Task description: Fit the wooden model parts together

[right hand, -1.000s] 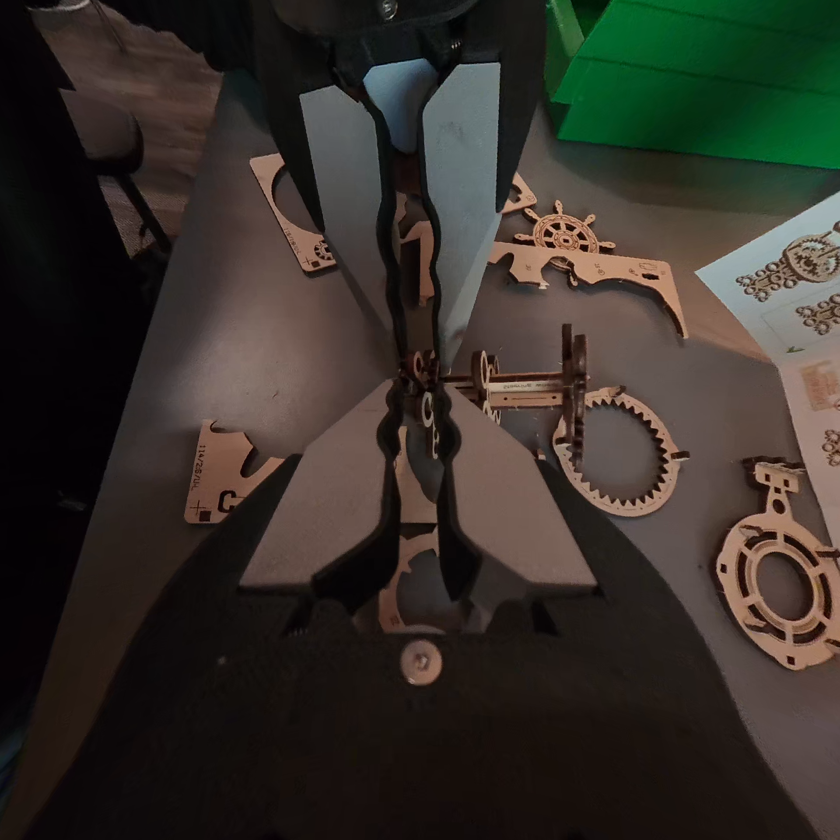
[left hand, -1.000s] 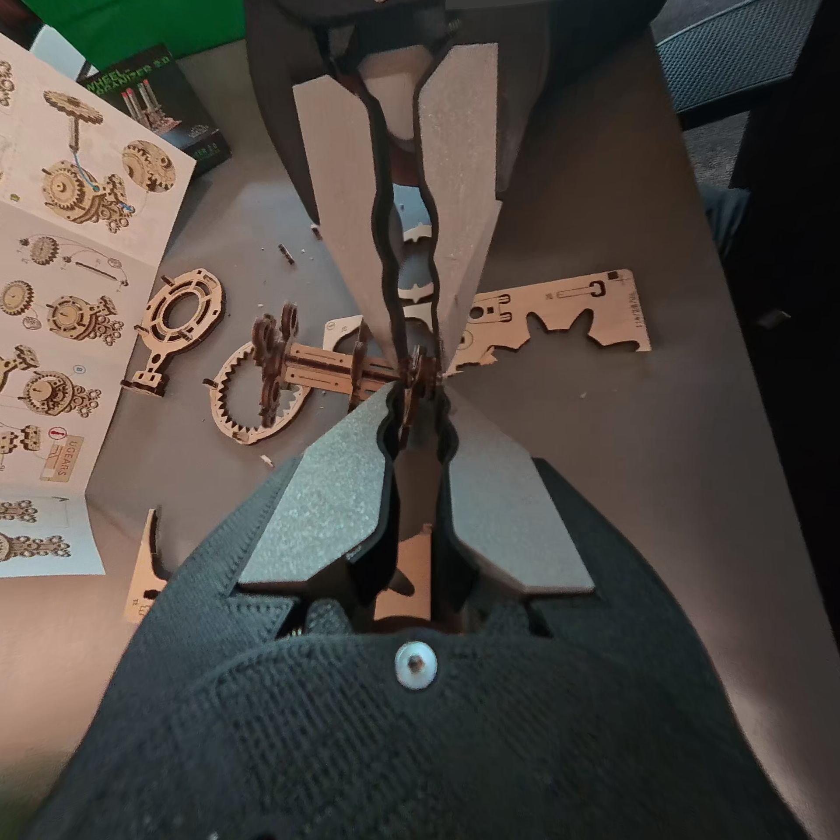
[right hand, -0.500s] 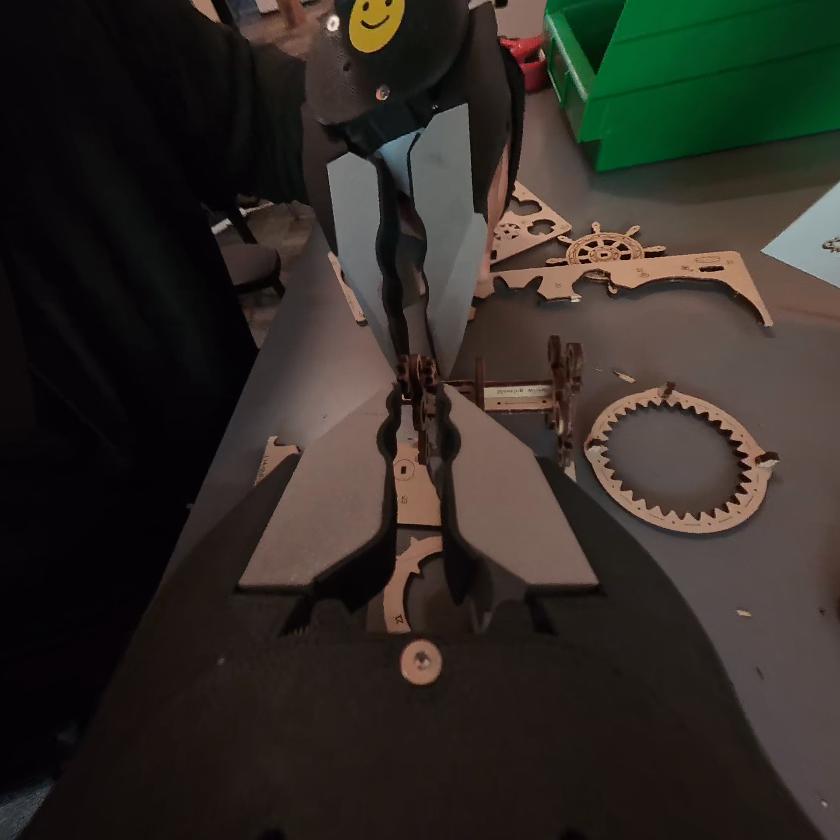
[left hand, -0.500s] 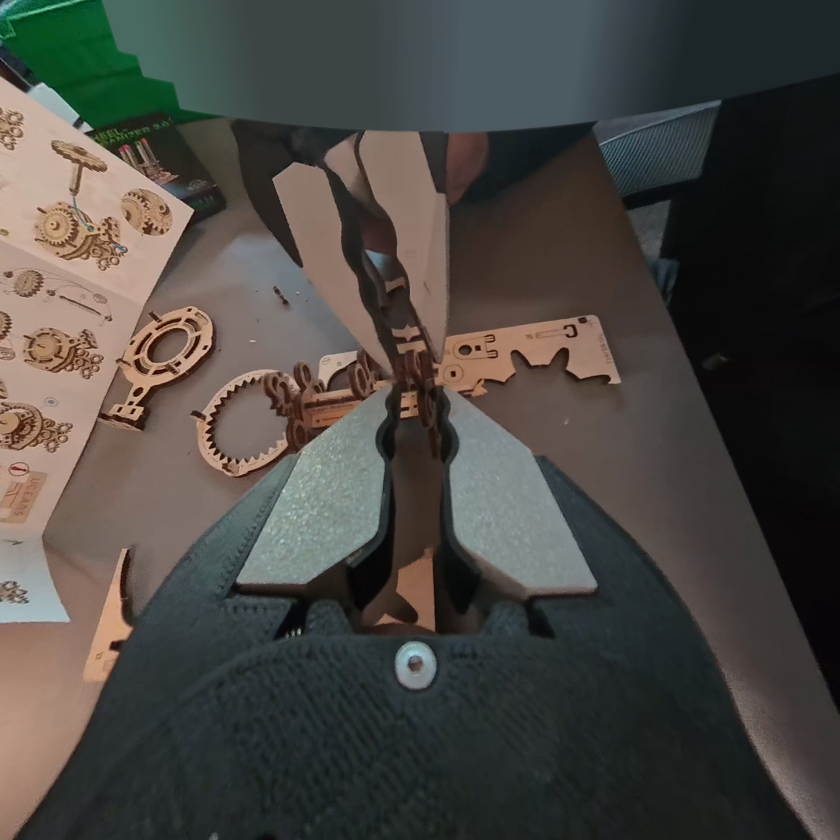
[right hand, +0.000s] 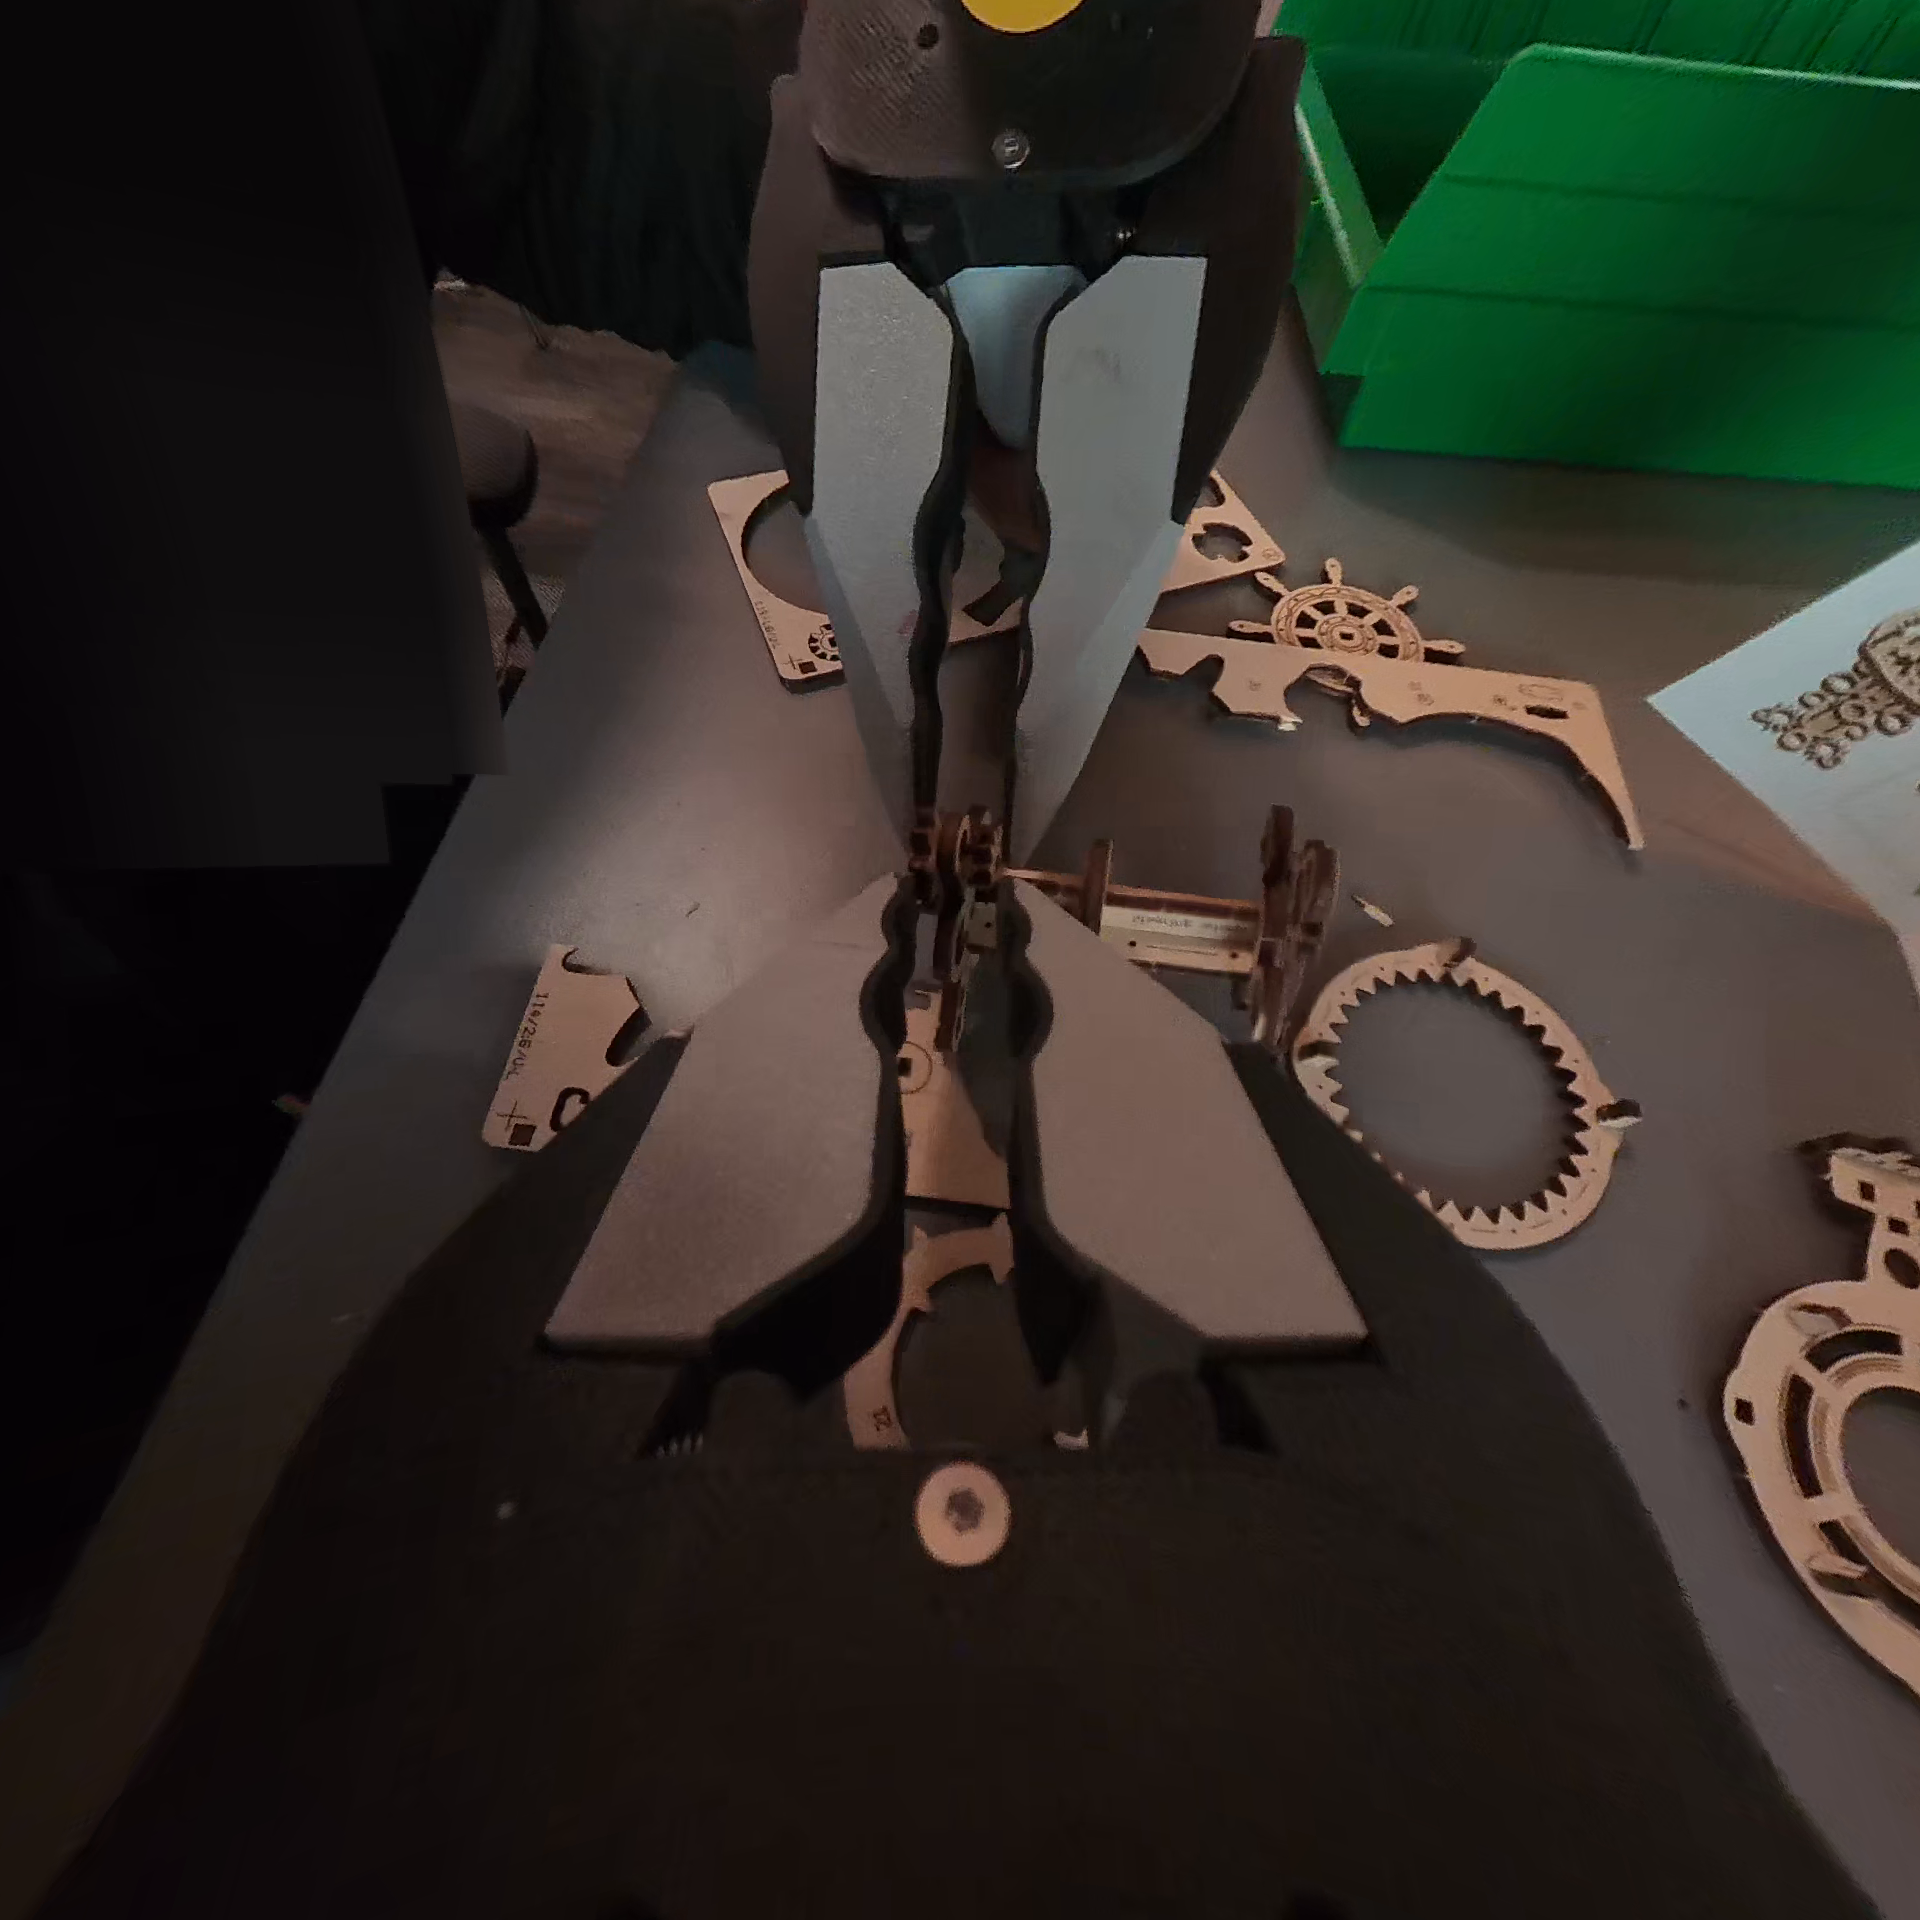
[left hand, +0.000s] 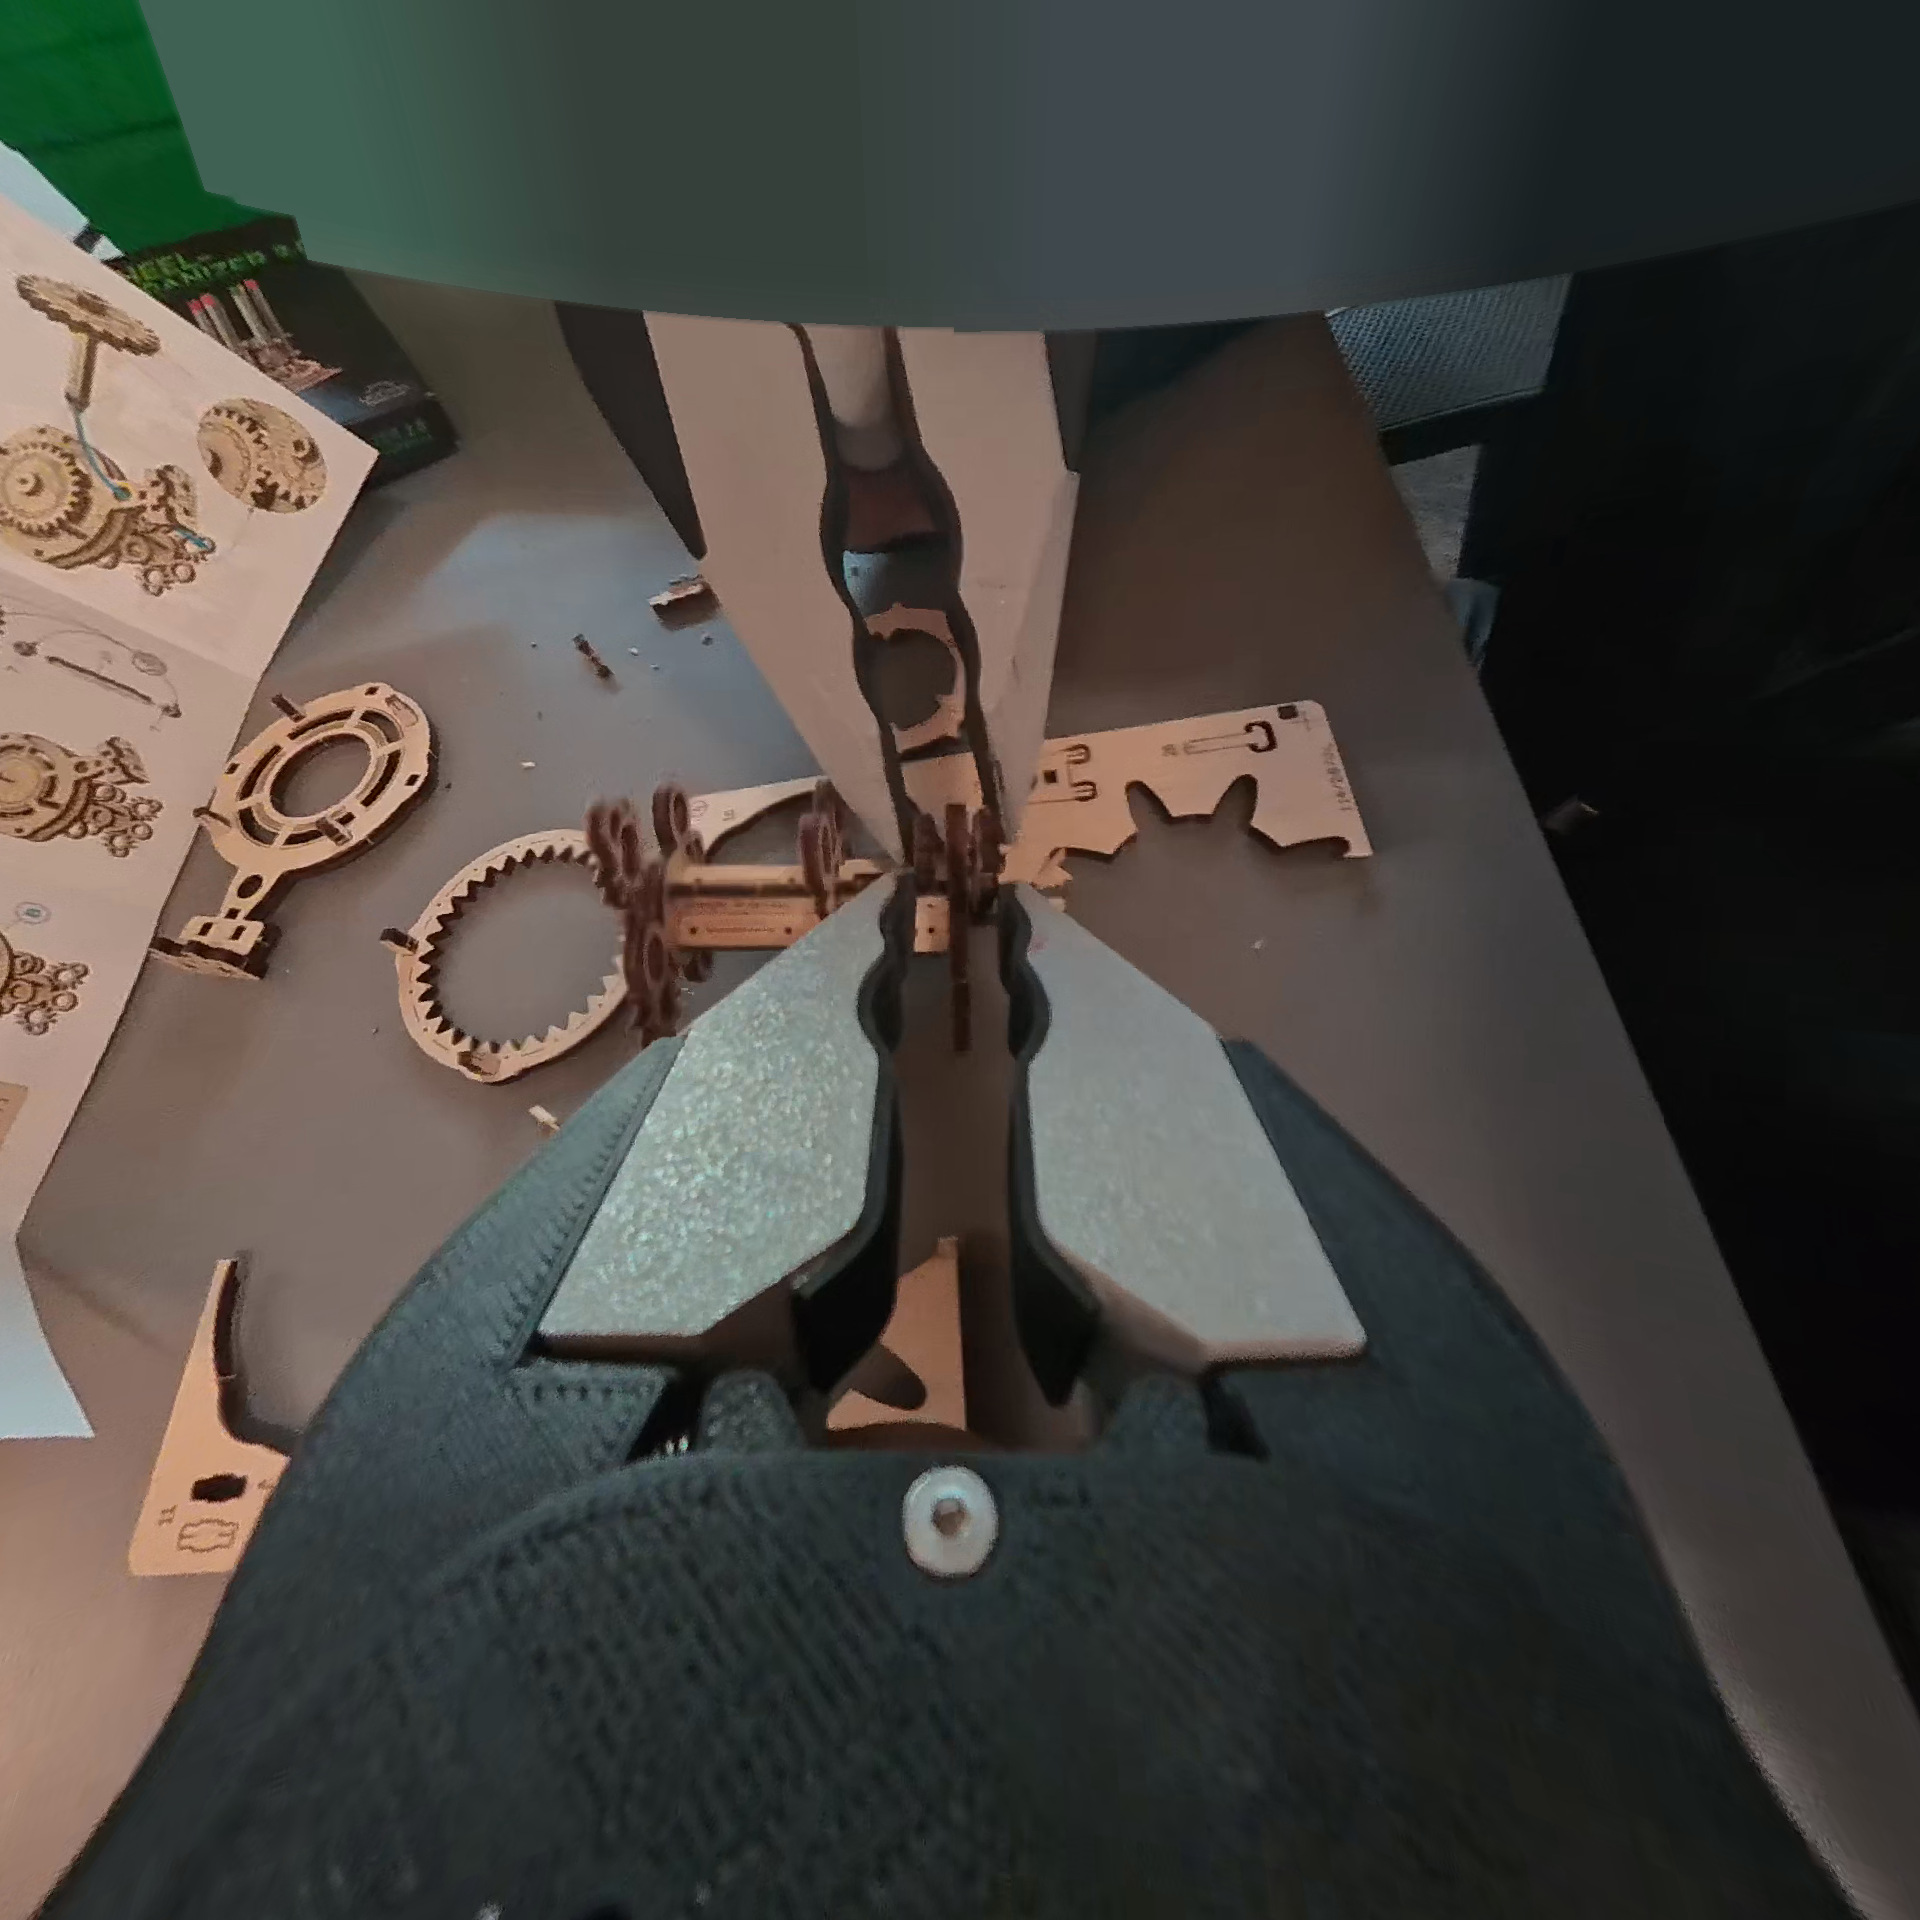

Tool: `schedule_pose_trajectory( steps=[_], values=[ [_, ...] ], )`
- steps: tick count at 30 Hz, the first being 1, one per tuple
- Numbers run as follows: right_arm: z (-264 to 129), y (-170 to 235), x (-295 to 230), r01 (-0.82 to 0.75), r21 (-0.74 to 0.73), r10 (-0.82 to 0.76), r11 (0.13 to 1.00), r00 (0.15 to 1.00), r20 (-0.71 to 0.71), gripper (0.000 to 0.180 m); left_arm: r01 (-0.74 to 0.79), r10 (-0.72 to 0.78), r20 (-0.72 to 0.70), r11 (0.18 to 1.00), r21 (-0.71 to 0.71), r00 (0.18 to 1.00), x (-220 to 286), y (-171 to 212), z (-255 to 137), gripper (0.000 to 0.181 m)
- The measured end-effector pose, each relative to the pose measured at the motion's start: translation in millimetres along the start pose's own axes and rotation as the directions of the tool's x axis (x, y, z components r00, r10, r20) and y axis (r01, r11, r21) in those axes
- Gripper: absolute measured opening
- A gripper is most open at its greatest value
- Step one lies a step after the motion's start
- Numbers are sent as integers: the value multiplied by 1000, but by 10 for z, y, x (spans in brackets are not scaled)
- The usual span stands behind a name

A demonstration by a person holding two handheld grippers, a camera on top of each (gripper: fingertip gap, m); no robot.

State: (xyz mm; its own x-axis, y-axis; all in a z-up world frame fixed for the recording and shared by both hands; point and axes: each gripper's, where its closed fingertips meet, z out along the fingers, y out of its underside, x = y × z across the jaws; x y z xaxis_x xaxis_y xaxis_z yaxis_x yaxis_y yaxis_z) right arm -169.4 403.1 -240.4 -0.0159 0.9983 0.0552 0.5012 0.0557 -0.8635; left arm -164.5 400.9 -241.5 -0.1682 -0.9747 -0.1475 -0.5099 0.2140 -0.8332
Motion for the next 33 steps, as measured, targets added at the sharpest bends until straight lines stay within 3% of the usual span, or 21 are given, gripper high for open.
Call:
schedule_pose_trajectory(
  steps=[13,23,33],
  values=[
    [33,20,-34,52,-32,-53,998,998,-25,12,-22,22,21,1000,-20,1000,20,45,12,11],
    [33,17,-2,-126,-15,126,992,991,38,12,9,-7,22,997,-79,1000,-8,61,19,11],
    [40,38,-92,-83,-51,86,995,995,54,11,78,-83,-56,993,-83,995,96,35,20,9]
  ],
)
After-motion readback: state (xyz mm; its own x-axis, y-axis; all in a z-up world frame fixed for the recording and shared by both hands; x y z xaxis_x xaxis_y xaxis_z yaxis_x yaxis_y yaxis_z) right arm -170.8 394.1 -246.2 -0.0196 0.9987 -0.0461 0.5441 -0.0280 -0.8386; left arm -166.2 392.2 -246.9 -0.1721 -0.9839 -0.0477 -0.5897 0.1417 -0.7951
